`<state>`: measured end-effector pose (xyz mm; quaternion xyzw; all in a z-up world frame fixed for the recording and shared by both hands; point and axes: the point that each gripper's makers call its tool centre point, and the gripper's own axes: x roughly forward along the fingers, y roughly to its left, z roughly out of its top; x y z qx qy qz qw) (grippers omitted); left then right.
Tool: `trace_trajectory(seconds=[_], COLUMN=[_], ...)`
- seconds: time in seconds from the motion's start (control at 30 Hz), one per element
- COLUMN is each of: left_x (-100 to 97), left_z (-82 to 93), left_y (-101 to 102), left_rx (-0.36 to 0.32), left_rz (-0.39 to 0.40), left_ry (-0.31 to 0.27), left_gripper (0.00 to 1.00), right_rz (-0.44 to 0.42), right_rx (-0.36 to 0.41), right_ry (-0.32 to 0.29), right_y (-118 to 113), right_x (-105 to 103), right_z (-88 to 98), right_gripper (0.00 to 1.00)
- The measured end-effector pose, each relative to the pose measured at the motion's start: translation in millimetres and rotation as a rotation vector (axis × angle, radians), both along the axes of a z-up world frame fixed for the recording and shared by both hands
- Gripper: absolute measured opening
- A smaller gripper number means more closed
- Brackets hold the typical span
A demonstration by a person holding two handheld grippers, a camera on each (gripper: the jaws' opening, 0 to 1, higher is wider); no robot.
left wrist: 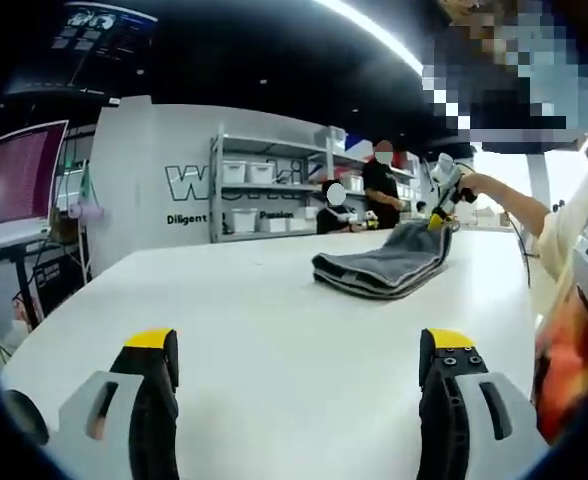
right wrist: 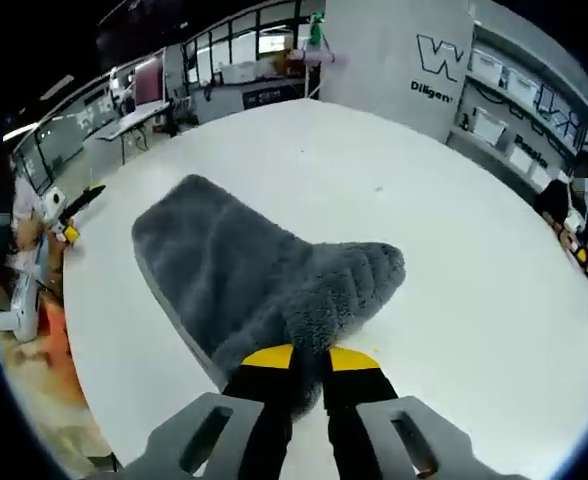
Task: Fold the towel on the table until its edges align and the towel forms a compact rectangular stack.
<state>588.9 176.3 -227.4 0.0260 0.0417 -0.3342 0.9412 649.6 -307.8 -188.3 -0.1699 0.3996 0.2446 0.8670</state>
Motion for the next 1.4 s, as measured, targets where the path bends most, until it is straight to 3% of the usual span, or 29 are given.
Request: trace_trajectory(seconds=[0.4,0.7,1.2,1.4], left_x=[-2.2,-2.3,-0.5,-0.1], left_z=[-0.2,1.2,3.3,3.1], left_y=[-0.9,-1.1,-2.3,-2.3], left_rx=[0.003,-0.002,-0.011,-0.011], left_rz=[-0.004,-0.002,-0.012,-0.01], left_ry=[-0.007,-0.012,-0.013,-0.014], left_gripper=[0.99,0.99,0.99,0.99], right_rz=[0.163,0.281,0.47,0.542], right_rx=[-0.201,-0.251,-0.243,-0.234], right_ry=[-0.152,-0.203,-0.211,-0.173], right_y=[70.3,125.9,210.8,240.8], right_x=[6.7,11.0,22.9,27.3], right_z=[51.8,74.2,78.4,63.8], right_gripper=[0.04,0.03,0.04,0.04])
